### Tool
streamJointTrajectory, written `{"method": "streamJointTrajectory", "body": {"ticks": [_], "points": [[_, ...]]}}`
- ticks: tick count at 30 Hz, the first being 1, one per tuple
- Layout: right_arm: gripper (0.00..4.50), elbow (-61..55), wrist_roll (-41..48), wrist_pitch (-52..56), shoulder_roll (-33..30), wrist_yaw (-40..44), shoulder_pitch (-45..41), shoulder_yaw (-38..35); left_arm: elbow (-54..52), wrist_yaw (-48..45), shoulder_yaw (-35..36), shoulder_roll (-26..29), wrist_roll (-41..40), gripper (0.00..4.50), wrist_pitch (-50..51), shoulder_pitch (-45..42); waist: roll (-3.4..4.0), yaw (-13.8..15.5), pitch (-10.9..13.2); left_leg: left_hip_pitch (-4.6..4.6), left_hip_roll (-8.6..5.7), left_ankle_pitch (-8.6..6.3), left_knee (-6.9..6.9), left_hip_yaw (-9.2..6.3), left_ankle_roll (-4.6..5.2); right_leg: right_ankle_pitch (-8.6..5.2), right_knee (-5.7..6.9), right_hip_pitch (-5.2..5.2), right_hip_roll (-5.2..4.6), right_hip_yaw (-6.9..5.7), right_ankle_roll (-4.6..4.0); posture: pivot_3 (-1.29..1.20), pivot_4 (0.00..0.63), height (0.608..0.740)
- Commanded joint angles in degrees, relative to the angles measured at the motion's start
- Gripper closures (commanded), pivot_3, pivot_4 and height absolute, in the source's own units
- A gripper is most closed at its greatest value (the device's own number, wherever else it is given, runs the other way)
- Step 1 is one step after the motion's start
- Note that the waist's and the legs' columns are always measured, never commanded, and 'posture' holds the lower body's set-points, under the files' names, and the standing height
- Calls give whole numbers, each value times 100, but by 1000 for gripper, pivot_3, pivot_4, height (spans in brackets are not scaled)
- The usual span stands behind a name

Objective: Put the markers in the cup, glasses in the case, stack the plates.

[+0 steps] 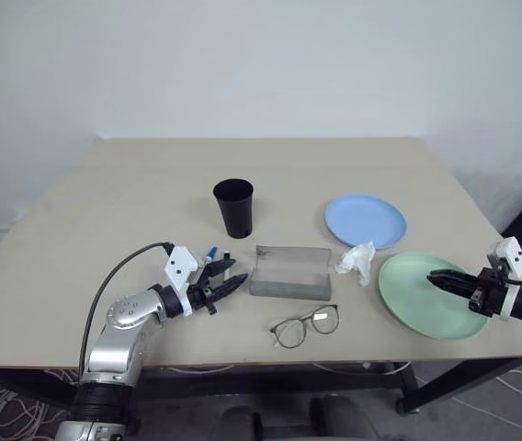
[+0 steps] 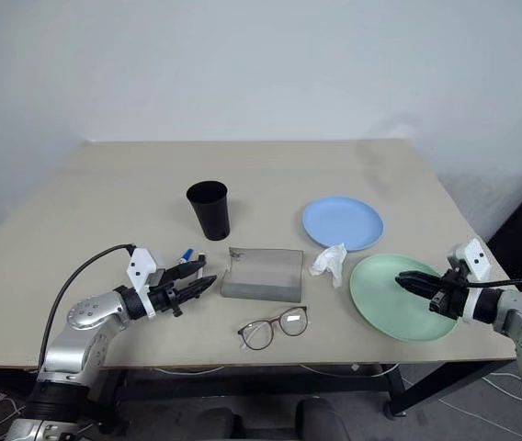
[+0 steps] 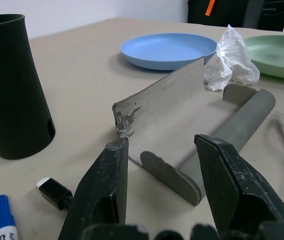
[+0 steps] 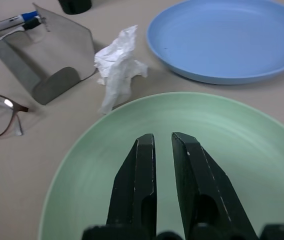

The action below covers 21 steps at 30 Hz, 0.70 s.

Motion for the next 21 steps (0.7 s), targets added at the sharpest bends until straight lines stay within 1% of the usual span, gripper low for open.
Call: {"method": "streamJointTrajectory", "body": {"ticks": [1,8,12,16,21], "points": [[3912,-231,10,-30,-122,-331,-36,-349,-237,89,73,-27,-77,2329,-3,-105,-1,1,0,0,0,0,0,-1,0,0,0,0,0,-1,0,0,0,740],[3912,-381,-189,166,-218,-1119,-17,-551,-330,260,38,-264,-162,2329,119,-63,-1,1,0,-2,-1,0,0,-1,0,0,-2,0,0,0,0,0,0,740],[3912,-669,-19,373,-287,-1046,165,-698,-245,231,-43,-354,-108,2329,92,-121,0,2,0,-2,-1,0,-1,-4,0,0,-1,0,0,-1,0,0,0,740],[3912,-662,-55,414,-411,-899,310,-658,-283,162,-48,-363,-145,2329,130,-134,-1,0,0,-1,-1,0,-1,-3,1,0,-1,0,1,0,0,0,0,740],[3912,-807,146,622,-430,-602,424,-660,-256,74,-29,-324,-139,2329,135,-157,-2,-1,1,-1,-1,0,3,-3,0,0,-2,2,1,0,0,0,0,740]]}}
